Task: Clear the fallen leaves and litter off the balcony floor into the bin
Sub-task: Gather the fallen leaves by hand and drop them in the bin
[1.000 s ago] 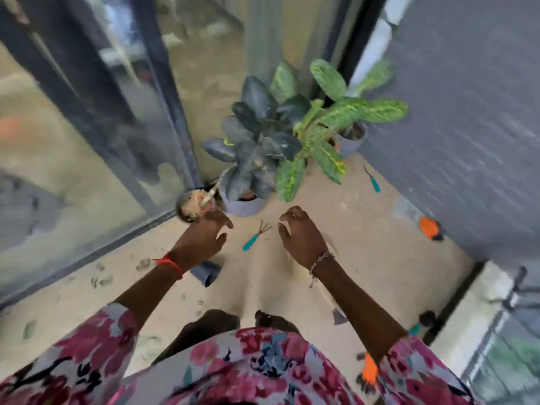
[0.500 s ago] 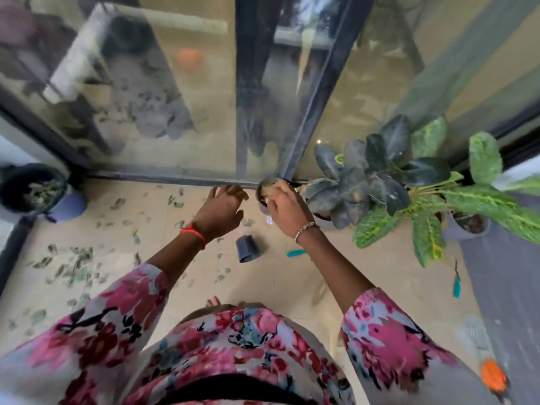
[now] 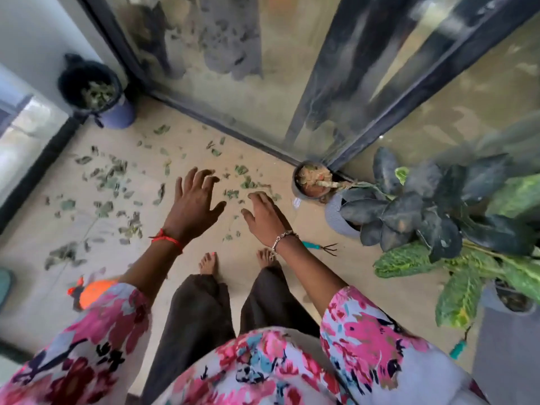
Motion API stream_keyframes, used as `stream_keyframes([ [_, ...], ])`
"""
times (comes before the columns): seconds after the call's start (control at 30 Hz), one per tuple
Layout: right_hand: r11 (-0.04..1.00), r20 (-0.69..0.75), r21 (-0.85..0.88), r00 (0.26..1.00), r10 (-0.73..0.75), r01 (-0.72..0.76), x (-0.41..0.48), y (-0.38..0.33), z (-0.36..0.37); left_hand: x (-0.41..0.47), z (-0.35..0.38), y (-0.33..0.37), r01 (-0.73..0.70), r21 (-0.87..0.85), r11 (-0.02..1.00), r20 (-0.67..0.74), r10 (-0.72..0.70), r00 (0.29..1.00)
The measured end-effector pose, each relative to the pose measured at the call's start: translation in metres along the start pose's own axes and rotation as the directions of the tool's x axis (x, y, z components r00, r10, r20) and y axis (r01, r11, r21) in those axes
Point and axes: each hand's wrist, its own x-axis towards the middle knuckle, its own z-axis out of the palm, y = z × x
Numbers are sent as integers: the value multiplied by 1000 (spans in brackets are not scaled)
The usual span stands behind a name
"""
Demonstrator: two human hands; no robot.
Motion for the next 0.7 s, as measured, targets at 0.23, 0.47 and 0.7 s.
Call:
stream_keyframes([
  [0.23,997,59,81,998,-22,18,36,34,52,-25,67,-30,189,-80,979,-63,-194,979],
  [0.47,968,-24,228,993,115,-107,173,120,234,37,259,-130,225,-214,951,-84,-248,965],
  [0.7,879,-288,401,875,389,-259,339,251,424,144,509,-252,123,-202,972,20,-121,992],
])
